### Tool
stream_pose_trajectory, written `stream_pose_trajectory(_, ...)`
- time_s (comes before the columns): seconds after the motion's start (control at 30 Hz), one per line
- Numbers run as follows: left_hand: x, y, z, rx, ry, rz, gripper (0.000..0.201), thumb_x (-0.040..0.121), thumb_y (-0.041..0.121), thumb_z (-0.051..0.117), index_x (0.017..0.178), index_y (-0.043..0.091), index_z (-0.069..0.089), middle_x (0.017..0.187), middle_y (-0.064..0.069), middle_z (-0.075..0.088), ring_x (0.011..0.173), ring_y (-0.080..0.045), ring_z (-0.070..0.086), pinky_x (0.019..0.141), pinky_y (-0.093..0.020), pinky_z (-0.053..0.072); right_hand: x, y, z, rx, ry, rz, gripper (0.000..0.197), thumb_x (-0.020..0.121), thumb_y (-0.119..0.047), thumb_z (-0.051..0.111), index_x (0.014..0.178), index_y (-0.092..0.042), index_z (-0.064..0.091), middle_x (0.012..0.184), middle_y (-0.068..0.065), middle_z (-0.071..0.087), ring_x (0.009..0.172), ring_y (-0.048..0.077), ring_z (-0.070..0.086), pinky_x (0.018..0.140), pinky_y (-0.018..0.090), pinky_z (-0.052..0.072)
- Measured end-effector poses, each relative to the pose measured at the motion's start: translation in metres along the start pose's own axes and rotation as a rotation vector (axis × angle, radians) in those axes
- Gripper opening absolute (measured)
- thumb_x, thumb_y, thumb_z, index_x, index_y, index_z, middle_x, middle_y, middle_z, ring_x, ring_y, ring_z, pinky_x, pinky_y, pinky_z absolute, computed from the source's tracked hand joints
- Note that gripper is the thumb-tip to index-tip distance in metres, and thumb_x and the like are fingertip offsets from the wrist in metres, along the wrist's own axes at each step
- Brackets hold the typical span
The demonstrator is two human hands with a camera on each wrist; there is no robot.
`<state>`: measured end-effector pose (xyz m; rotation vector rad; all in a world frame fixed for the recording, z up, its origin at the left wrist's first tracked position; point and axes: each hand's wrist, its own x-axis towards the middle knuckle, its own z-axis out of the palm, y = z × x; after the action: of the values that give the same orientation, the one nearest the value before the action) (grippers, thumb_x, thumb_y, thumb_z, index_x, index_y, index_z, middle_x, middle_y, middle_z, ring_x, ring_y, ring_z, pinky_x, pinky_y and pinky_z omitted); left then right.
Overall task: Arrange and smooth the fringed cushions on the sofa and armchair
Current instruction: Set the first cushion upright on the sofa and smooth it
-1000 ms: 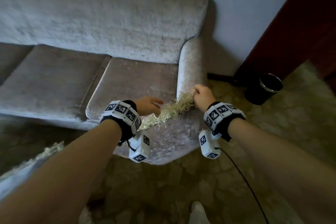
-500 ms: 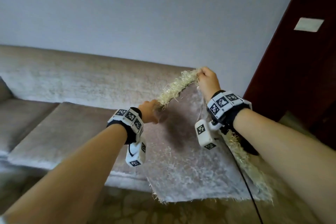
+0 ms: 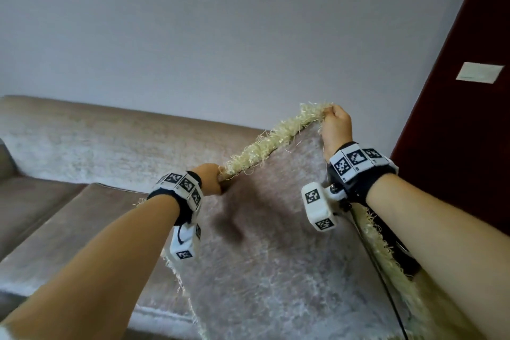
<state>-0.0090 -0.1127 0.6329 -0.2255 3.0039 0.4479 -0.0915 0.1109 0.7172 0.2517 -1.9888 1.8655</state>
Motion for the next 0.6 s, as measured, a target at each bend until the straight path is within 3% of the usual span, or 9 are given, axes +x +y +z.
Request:
stream_pose_trajectory(0.1,0.031,0.007,-0.012,-0.004,0.042,-0.010,0.013,0.085,0.017,0.057,0.077,0.010,0.049,0.082,-0.008,0.054,0.077,-0.024,0.051,0.069,-0.029,0.042,0.046,0.032,0.002,-0.044,0.063,0.066,0.037,0.094,-0.007,0.032,0.061,-0.021,0.040,0.060,-0.005,0.035,0.053,0.009,0.031,0.049,0.020,0.026)
stream_pose_trajectory(0.17,0.051,0.010,-0.023,-0.017,0.107,-0.007,0.006,0.085,0.007,0.053,0.081,0.010,0.050,0.084,-0.008,0.054,0.082,-0.026,0.053,0.069,-0.027,0.038,0.075,0.053,0.006,-0.107,0.083,0.083,0.037,0.093,-0.007,0.032,0.060,-0.021,0.039,0.060,-0.003,0.036,0.053,0.011,0.031,0.051,0.024,0.025)
stream_pose_trajectory(0.23,0.072,0.010,-0.033,-0.010,0.160,-0.002,0.015,0.084,0.000,0.050,0.095,0.008,0.057,0.094,-0.012,0.059,0.089,-0.028,0.055,0.069,-0.027,0.037,0.099,0.075,0.013,-0.157,0.081,0.117,0.035,0.093,-0.006,0.031,0.061,-0.017,0.044,0.065,0.002,0.041,0.054,0.012,0.032,0.052,0.025,0.024)
stream_pose_trajectory(0.33,0.103,0.000,-0.039,0.008,0.212,-0.022,0.030,0.085,-0.001,0.048,0.112,0.008,0.058,0.106,-0.013,0.063,0.092,-0.028,0.057,0.070,-0.028,0.040,0.120,0.106,0.029,-0.199,0.077,0.201,0.029,0.094,-0.005,0.031,0.091,-0.007,0.060,0.077,0.005,0.050,0.069,0.021,0.045,0.055,0.026,0.033)
stream_pose_trajectory(0.43,0.135,-0.019,-0.041,0.012,0.228,-0.041,0.037,0.085,0.000,0.047,0.120,0.010,0.054,0.109,-0.011,0.063,0.091,-0.028,0.058,0.070,-0.029,0.046,0.134,0.127,0.050,-0.201,0.047,0.229,0.030,0.097,-0.009,0.032,0.106,-0.003,0.059,0.081,0.004,0.053,0.081,0.023,0.050,0.070,0.035,0.043)
stream_pose_trajectory(0.5,0.166,-0.037,-0.042,-0.003,0.245,-0.048,0.039,0.084,0.001,0.048,0.121,0.014,0.054,0.110,-0.009,0.063,0.087,-0.025,0.058,0.071,-0.032,0.052,0.152,0.144,0.071,-0.218,0.028,0.224,0.027,0.097,-0.007,0.030,0.100,-0.006,0.057,0.084,0.006,0.052,0.077,0.022,0.048,0.069,0.031,0.040)
stream_pose_trajectory(0.6,0.223,-0.068,-0.041,0.013,0.252,-0.035,0.044,0.083,0.001,0.049,0.124,0.018,0.054,0.114,-0.008,0.063,0.096,-0.027,0.061,0.077,-0.035,0.054,0.185,0.176,0.110,-0.264,0.036,0.257,0.026,0.094,-0.004,0.029,0.083,-0.015,0.049,0.082,0.007,0.049,0.065,0.021,0.041,0.059,0.026,0.034)
